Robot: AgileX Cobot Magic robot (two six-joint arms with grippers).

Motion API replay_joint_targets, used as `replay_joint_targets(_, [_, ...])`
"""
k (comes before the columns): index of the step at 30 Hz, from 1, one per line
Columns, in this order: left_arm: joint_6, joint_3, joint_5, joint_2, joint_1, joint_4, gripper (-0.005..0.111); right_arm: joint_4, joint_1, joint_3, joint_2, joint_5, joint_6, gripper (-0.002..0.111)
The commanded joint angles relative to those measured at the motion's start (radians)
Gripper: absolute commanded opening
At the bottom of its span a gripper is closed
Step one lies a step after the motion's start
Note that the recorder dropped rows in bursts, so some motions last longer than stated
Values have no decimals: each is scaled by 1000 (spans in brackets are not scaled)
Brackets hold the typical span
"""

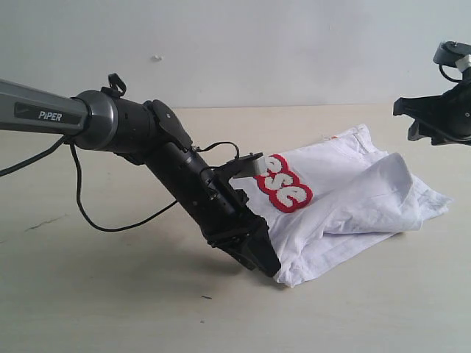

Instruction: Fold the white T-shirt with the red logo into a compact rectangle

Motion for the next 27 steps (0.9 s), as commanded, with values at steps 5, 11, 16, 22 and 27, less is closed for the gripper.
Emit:
replay_joint_targets(5, [16,0,-13,1,-3,-12,52,186,52,-7,48,230,-366,0])
replay_joint_targets(11, [16,0,-13,1,-3,-10,52,137,72,-7,101,277,-369,0])
replay_joint_targets(16, [16,0,-13,1,-3,-7,52,-65,72,-7,116,218,-200,0])
replay_joint_targets(22, [14,0,-13,1,-3,-5,52,-195,73,-7,145,221,-74,0])
replay_joint_targets(27, [6,0,6,-10,11,1,52,-177,73,-7,193,342,-150,0])
